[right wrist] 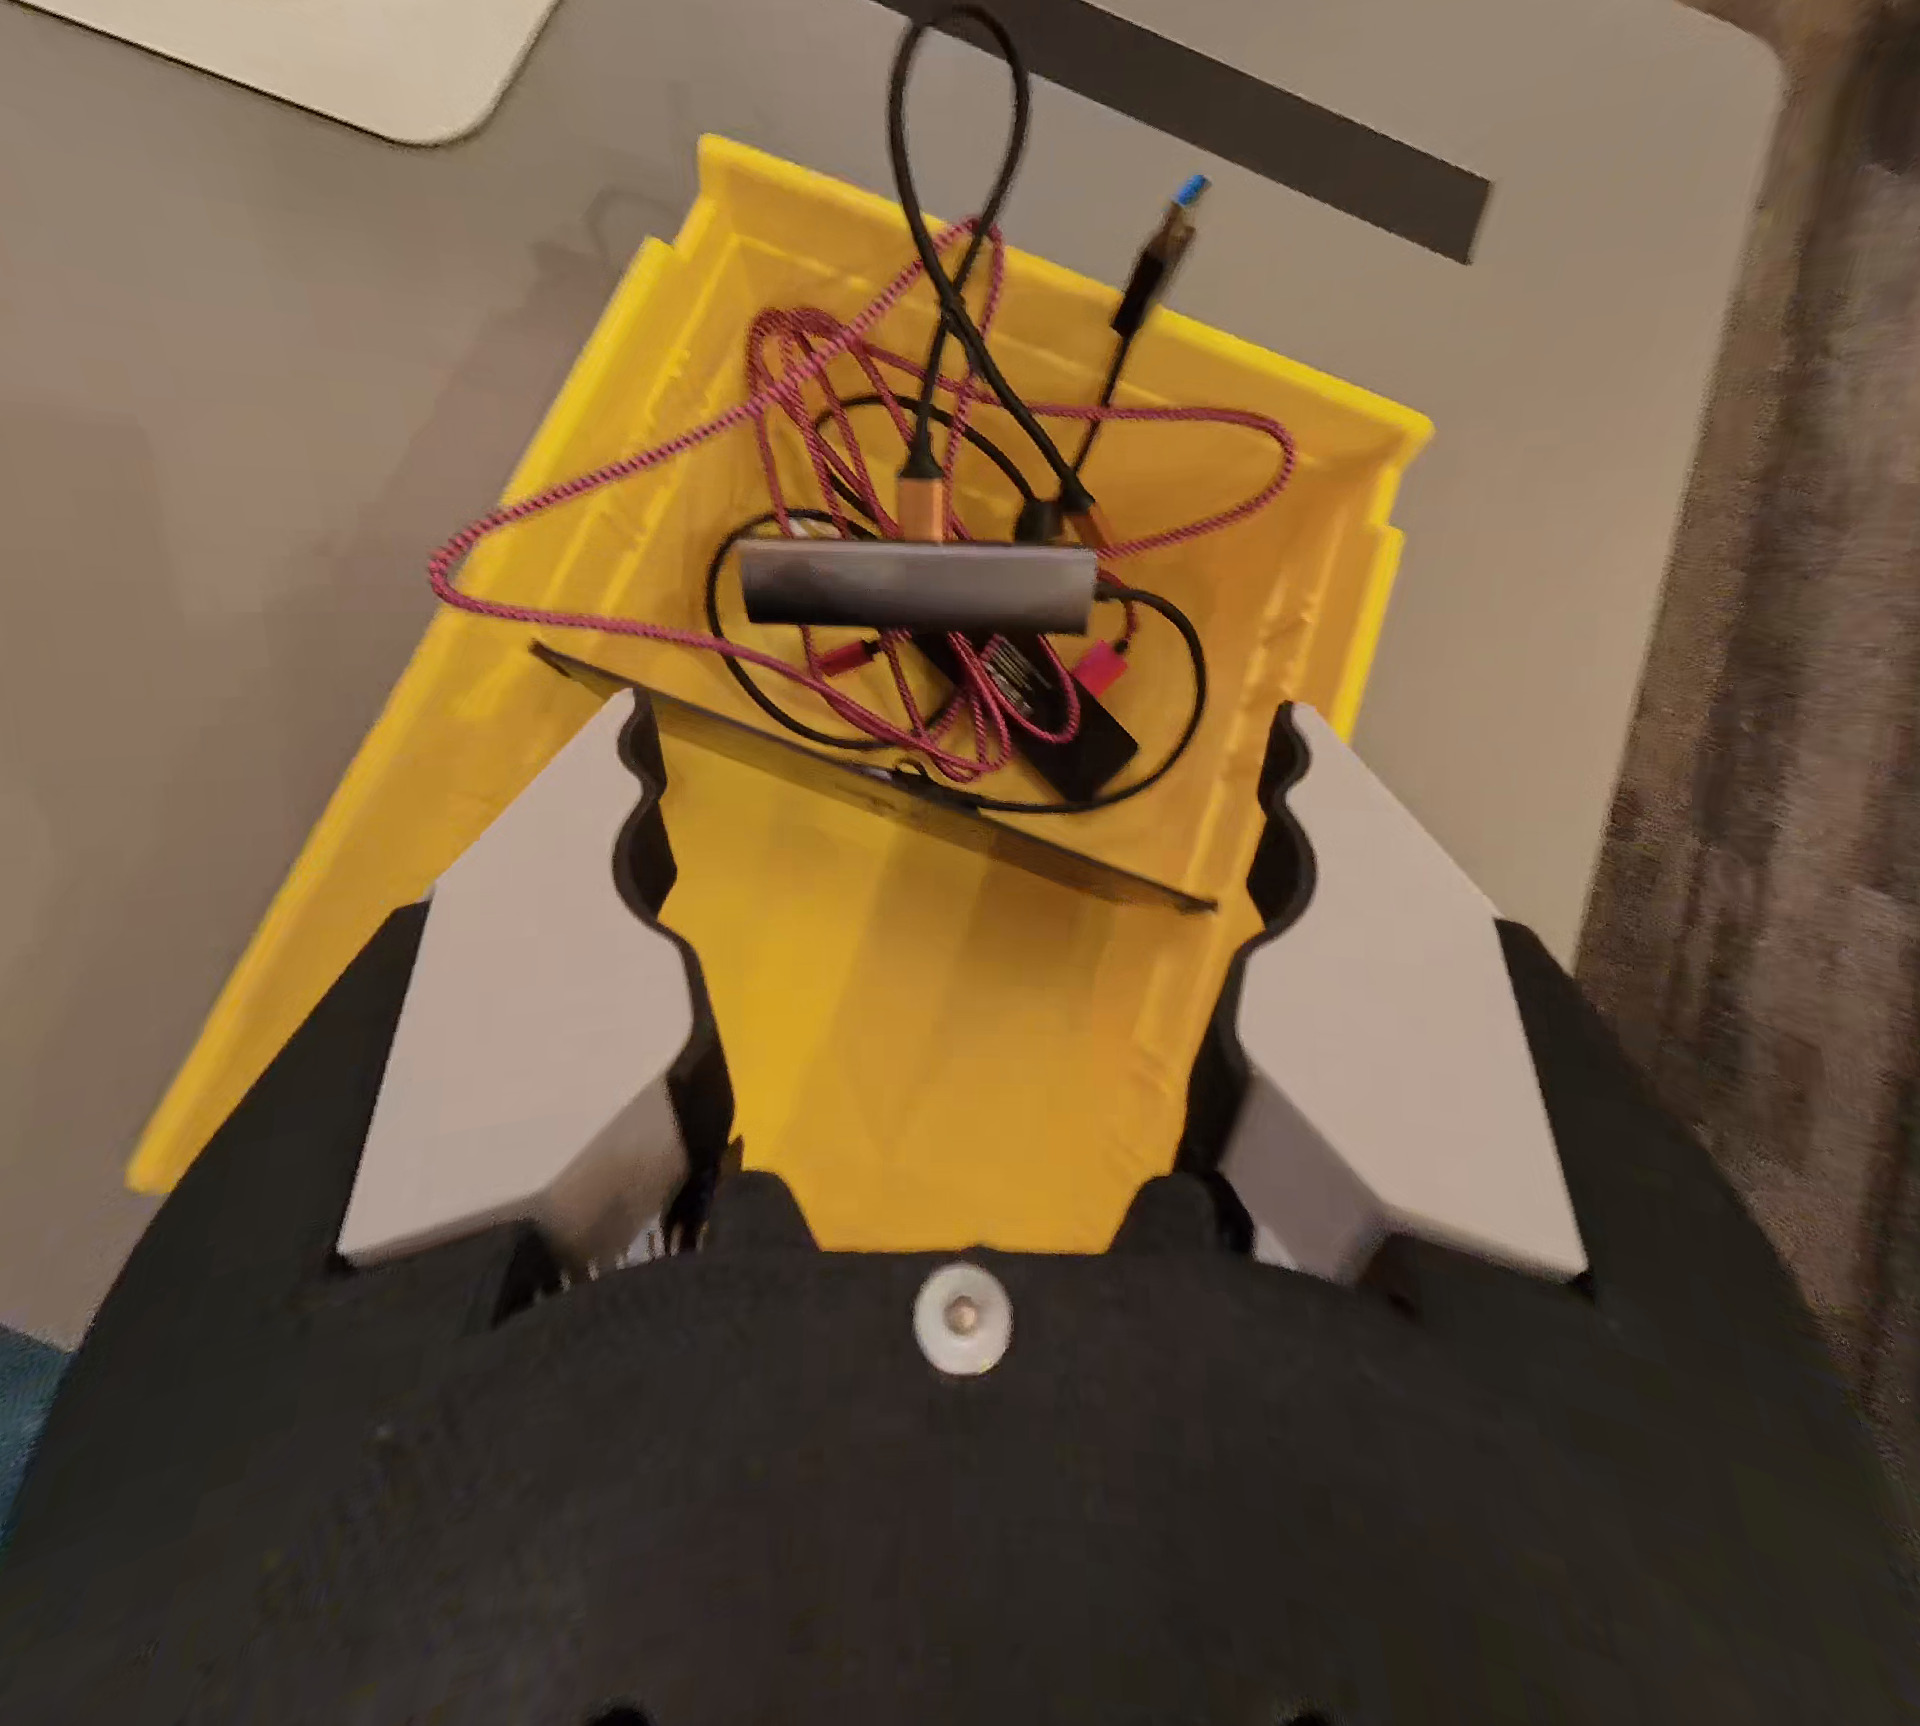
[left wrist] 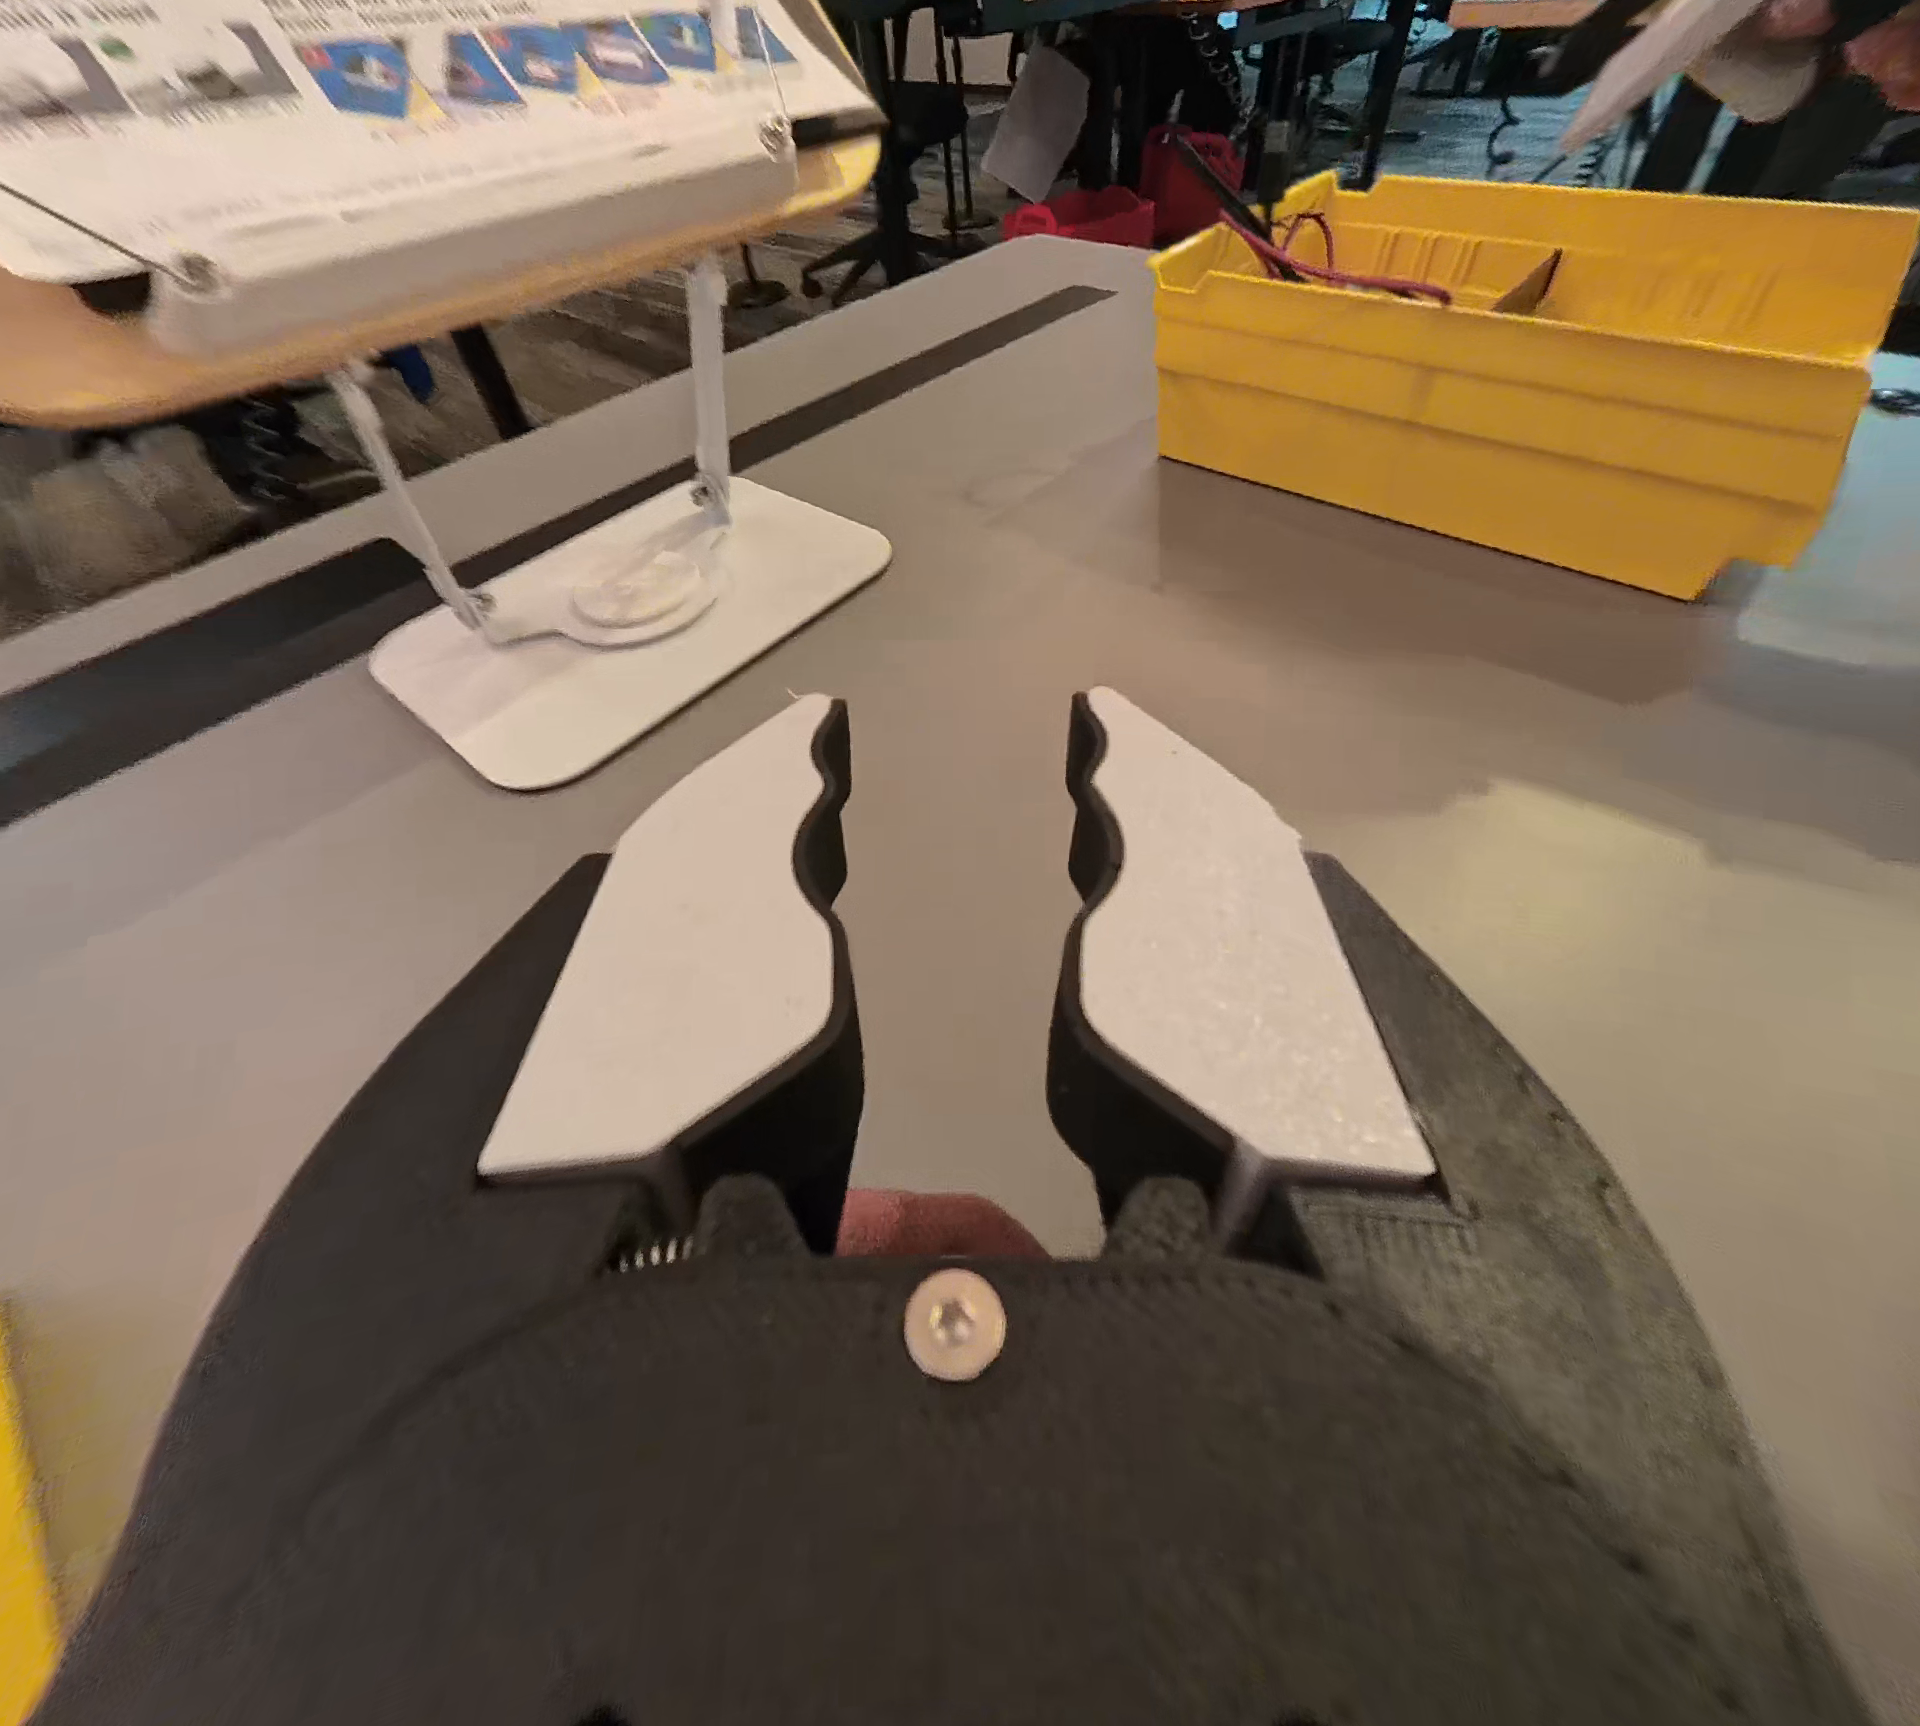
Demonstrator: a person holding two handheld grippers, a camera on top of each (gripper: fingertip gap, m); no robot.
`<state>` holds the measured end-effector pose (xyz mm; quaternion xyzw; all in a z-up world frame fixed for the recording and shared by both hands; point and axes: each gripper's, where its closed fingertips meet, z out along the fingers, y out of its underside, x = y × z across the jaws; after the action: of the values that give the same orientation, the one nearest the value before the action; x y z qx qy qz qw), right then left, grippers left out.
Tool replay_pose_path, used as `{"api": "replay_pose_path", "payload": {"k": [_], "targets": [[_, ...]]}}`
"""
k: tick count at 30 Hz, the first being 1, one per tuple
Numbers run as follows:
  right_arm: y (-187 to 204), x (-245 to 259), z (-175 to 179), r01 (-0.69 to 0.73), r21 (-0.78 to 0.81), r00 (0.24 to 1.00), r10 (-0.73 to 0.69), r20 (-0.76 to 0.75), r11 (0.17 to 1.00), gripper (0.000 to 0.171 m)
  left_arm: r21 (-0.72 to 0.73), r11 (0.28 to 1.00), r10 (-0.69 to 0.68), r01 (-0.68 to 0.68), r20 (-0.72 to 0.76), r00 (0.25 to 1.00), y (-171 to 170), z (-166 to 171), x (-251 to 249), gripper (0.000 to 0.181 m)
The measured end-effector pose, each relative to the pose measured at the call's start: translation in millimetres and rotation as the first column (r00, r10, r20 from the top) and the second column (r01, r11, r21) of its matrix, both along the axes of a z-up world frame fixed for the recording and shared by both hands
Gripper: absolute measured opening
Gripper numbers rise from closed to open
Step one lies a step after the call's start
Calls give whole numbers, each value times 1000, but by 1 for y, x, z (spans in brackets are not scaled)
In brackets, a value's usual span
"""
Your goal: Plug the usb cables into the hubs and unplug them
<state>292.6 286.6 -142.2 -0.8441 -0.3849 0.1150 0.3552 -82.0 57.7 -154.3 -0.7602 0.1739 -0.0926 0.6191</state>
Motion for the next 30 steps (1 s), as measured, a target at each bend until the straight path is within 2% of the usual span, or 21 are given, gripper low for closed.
{"api": "replay_pose_path", "payload": {"k": [7,11,15,17,20,23,26,30], "targets": [[-12,53,0,75,68,997,-77,22,995,102,66,985,169,-161,-139,976,-21,55,-65,44],[-16,82,-14,117,56,992,-119,47,992,101,85,947,319,-309,-173,932,-45,93,-135,49],[-19,101,-31,136,40,989,-138,52,990,100,22,876,477,-481,-176,861,-82,103,-219,60],[-22,107,-42,134,21,989,-135,67,991,100,-22,823,550,-568,-223,805,-105,94,-260,62],[-25,114,-58,134,-11,989,-133,70,991,98,-116,723,623,-681,-314,716,-142,62,-315,66],[-21,112,-52,139,24,990,-138,-43,990,82,-258,676,646,-690,-243,723,-172,22,-337,76],[-23,113,-61,136,-15,989,-136,-55,991,85,-292,635,681,-715,-225,697,-198,-2,-350,77],[-26,112,-79,121,-62,992,-123,-38,991,84,-343,585,680,-735,-287,675,-219,-37,-357,76]]}}
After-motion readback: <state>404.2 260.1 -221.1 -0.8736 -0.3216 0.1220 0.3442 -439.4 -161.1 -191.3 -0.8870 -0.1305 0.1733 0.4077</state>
